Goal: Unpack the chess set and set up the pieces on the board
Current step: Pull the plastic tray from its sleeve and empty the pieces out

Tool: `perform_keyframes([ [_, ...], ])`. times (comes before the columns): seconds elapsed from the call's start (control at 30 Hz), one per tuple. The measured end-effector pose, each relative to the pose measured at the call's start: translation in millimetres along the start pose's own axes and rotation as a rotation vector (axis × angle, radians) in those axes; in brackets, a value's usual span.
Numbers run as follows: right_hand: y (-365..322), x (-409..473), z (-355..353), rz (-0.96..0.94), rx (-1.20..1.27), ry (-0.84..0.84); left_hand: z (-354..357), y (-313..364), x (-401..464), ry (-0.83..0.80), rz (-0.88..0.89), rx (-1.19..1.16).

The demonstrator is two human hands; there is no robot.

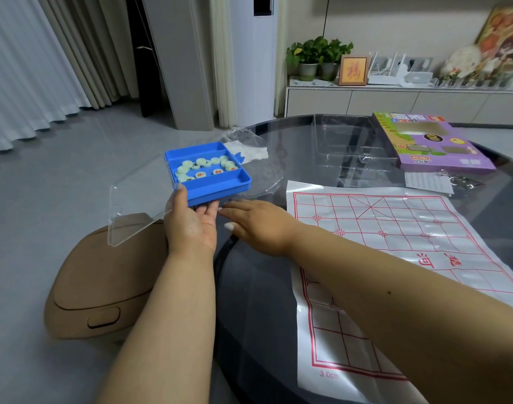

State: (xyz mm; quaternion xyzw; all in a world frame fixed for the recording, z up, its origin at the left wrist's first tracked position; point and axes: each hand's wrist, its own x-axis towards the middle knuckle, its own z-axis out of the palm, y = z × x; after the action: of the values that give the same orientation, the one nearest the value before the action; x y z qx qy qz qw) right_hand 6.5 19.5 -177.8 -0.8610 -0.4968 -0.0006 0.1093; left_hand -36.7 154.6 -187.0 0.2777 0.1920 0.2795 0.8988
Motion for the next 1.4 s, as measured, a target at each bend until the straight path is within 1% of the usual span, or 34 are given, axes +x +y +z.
perform_keyframes([
  [0.23, 7, -9, -9, 0.137, 0.119, 0.003, 1, 0, 0, 0.013, -0.001, -0.012],
  [0.3, 10, -11, -10, 0.169, 0.19, 0.04, 1, 0, -1, 0.017, -0.008, -0.014],
  [0.33, 12, -12, -11, 0.211, 0.271, 0.099, 2, 0, 0, 0.019, -0.012, -0.016],
  [0.43, 15, -13, -19, 0.383, 0.547, 0.386, 3, 1, -1, 0.03, -0.023, -0.031],
  [0.5, 16, -10, -26, 0.468, 0.69, 0.539, 3, 1, -1, 0.033, -0.026, -0.046],
  [0.57, 16, -6, -32, 0.52, 0.821, 0.638, 3, 2, -1, 0.026, -0.03, -0.049],
  [0.63, 15, 0, -37, 0.536, 0.852, 0.685, 3, 2, -2, 0.014, -0.035, -0.051],
  [0.7, 13, 5, -44, 0.515, 0.796, 0.645, 4, 2, -4, -0.005, -0.036, -0.047],
  [0.77, 8, 10, -51, 0.456, 0.697, 0.545, 4, 2, -5, -0.022, -0.029, -0.027],
  [0.8, 5, 13, -54, 0.417, 0.602, 0.497, 4, 2, -6, -0.03, -0.022, -0.009],
  [0.87, 4, 21, -55, 0.346, 0.293, 0.415, 5, 2, -7, -0.044, -0.005, 0.022],
  [0.93, 4, 28, -50, 0.321, 0.031, 0.333, 6, 2, -8, -0.051, 0.006, 0.042],
  [1.0, 4, 33, -47, 0.332, -0.075, 0.27, 6, 1, -9, -0.056, 0.017, 0.061],
  [1.07, 2, 35, -45, 0.335, -0.076, 0.232, 6, 1, -9, -0.065, 0.028, 0.079],
  [1.1, 0, 34, -44, 0.326, -0.032, 0.211, 6, 1, -9, -0.066, 0.029, 0.084],
  [1.13, -2, 34, -45, 0.316, 0.052, 0.19, 6, 1, -9, -0.065, 0.03, 0.087],
  [1.2, -5, 30, -48, 0.324, 0.346, 0.174, 7, 1, -9, -0.065, 0.028, 0.084],
  [1.23, -5, 29, -51, 0.335, 0.485, 0.207, 7, 1, -10, -0.065, 0.025, 0.077],
  [1.27, -4, 28, -55, 0.347, 0.567, 0.256, 7, 2, -10, -0.063, 0.022, 0.067],
  [1.3, -2, 29, -60, 0.362, 0.585, 0.3, 7, 2, -11, -0.062, 0.018, 0.055],
  [1.4, 2, 28, -73, 0.416, 0.534, 0.346, 8, 1, -11, -0.057, 0.0, 0.003],
])
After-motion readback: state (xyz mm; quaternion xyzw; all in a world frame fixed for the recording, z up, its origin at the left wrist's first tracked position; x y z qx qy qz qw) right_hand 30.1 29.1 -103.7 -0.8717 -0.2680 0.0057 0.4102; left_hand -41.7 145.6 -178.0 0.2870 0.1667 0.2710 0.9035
